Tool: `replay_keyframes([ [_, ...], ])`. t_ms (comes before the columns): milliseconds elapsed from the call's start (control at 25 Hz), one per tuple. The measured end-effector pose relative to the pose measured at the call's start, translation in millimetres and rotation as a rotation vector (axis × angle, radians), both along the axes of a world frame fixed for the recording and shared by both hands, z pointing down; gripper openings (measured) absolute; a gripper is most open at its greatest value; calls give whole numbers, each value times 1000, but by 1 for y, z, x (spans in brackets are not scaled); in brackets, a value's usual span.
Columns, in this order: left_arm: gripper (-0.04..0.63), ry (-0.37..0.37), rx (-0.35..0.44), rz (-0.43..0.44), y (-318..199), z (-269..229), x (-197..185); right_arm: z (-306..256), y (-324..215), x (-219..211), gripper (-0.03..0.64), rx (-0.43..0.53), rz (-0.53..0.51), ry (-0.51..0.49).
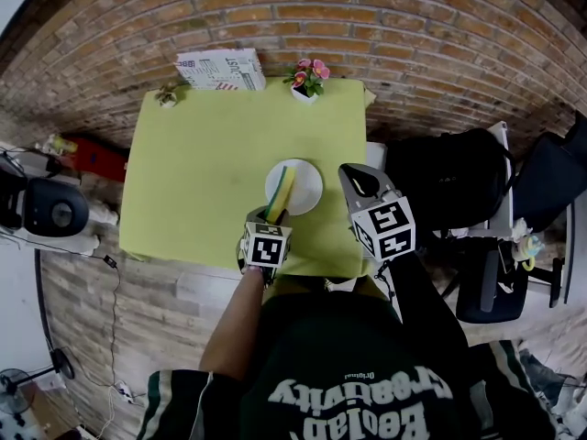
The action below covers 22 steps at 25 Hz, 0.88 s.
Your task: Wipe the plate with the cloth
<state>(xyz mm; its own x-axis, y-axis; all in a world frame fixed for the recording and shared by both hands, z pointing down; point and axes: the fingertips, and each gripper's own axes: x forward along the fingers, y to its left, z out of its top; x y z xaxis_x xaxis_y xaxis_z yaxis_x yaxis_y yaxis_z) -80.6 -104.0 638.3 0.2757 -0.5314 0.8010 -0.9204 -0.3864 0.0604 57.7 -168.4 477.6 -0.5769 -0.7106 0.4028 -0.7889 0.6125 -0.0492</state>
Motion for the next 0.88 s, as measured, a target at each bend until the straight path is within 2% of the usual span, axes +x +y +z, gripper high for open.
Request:
replay_keyframes([
  [440,129,-24,20,-124,4,-7,-52,-6,-2,-19,14,13,-27,-6],
  [720,129,-20,12,-130,7,-7,-50,-4,-2,-18,14,9,-25,-11],
  [880,129,1,43,-107,6,-18,-40,-4,-3,-15,14,5,-19,-11],
])
